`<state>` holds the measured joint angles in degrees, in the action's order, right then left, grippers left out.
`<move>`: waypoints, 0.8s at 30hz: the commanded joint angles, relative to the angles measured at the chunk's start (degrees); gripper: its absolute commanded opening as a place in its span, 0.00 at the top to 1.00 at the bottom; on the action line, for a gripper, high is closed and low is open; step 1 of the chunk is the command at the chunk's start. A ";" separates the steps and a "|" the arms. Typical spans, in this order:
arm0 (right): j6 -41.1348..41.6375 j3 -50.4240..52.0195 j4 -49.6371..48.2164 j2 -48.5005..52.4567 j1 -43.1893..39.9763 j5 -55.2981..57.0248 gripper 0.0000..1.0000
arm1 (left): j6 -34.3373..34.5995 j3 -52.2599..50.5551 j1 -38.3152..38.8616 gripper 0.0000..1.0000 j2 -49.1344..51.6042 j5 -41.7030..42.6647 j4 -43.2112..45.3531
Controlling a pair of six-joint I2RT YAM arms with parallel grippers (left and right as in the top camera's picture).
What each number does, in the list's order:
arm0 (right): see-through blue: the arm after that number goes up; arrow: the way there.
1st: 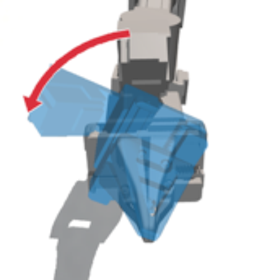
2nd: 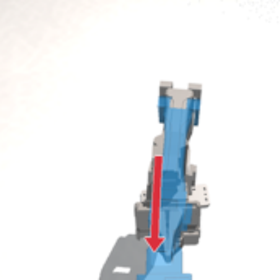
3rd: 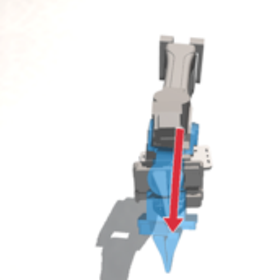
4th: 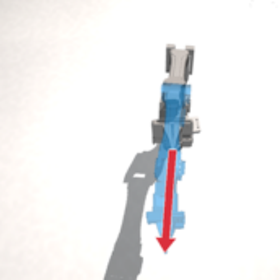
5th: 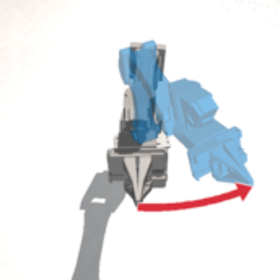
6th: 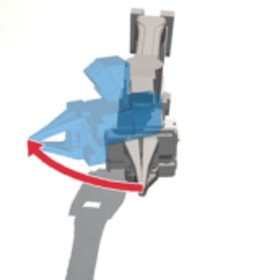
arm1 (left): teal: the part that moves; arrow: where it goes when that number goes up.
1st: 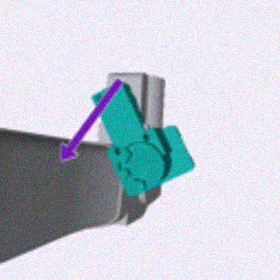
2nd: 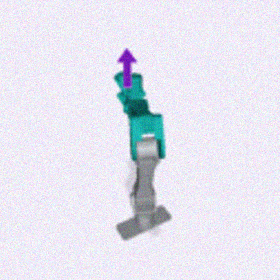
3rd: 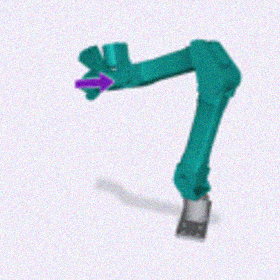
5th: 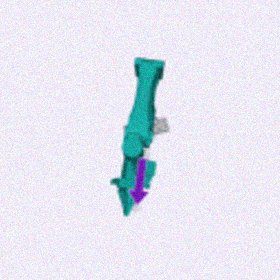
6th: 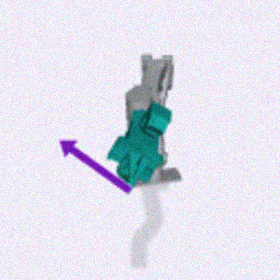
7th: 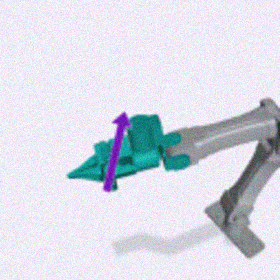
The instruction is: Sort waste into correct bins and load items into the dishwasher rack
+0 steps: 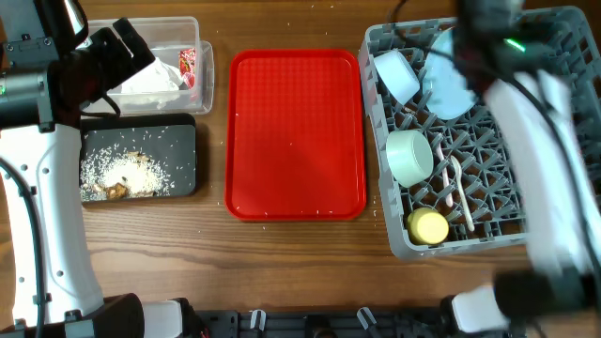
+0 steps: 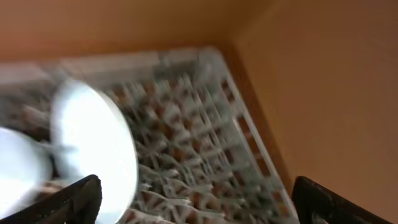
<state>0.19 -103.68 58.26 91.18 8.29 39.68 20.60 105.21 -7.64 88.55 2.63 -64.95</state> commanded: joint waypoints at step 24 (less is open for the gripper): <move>-6.19 34.07 -17.88 -58.05 -0.22 -32.96 0.00 | -0.90 -0.31 -0.42 0.00 -0.04 -0.76 0.13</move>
<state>-3.84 -82.21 49.41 39.70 8.29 11.29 20.58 105.21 -7.64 88.55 2.63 -64.93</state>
